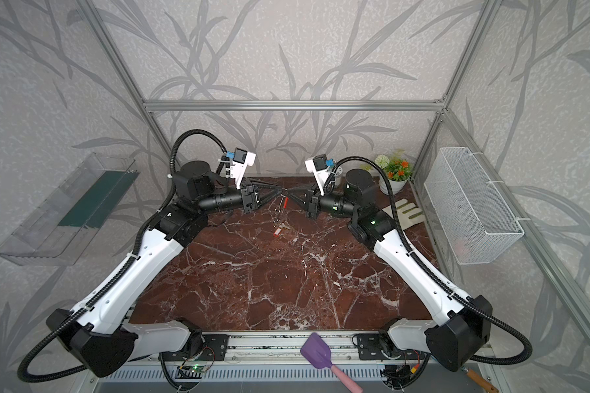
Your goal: Put the keys on the keyring
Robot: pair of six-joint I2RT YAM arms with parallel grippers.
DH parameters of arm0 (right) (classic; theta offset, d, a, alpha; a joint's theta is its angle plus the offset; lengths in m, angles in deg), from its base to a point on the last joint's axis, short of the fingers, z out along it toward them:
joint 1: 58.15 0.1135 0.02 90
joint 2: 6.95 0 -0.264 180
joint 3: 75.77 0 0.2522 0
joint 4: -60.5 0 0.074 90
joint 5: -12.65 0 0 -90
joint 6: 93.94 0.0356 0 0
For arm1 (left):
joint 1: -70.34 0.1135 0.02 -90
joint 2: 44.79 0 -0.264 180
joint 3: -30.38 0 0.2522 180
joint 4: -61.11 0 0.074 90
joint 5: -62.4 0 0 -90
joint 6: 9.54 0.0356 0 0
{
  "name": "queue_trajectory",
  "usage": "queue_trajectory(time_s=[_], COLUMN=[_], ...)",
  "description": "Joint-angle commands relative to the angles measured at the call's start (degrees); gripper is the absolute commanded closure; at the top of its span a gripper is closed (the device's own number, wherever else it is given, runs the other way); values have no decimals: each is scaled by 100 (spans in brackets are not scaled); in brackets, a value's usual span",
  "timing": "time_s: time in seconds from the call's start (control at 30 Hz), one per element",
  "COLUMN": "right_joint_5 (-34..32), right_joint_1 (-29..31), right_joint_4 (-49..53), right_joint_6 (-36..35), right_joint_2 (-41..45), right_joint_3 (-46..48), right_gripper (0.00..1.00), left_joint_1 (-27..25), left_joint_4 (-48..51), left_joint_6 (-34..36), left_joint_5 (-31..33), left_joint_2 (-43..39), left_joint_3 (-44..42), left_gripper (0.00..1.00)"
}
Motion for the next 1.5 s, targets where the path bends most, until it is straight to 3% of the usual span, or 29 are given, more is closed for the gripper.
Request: queue_trajectory(time_s=[0.0, 1.0, 1.23, 1.33, 1.47], right_joint_5=[63, 71, 78, 80, 73], right_joint_1=[-20, -76, -75, -77, -82], right_joint_4=[-236, -291, -295, -298, -270], right_joint_6=[-23, 12, 12, 12, -14], right_joint_2=[215, 56, 57, 48, 56], right_joint_3=[7, 6, 0, -14, -9], right_gripper=[100, 100, 100, 100, 100], left_joint_1=[18, 16, 16, 18, 18], left_joint_4=[16, -829, -822, -779, -499], left_joint_6=[-39, -593, -610, -586, -363], left_joint_5=[-219, -1271, -1310, -1269, -1104], left_joint_2=[101, 196, 262, 297, 301], left_joint_3=[120, -7, -1, 13, 57], left_gripper=[74, 84, 89, 99, 100])
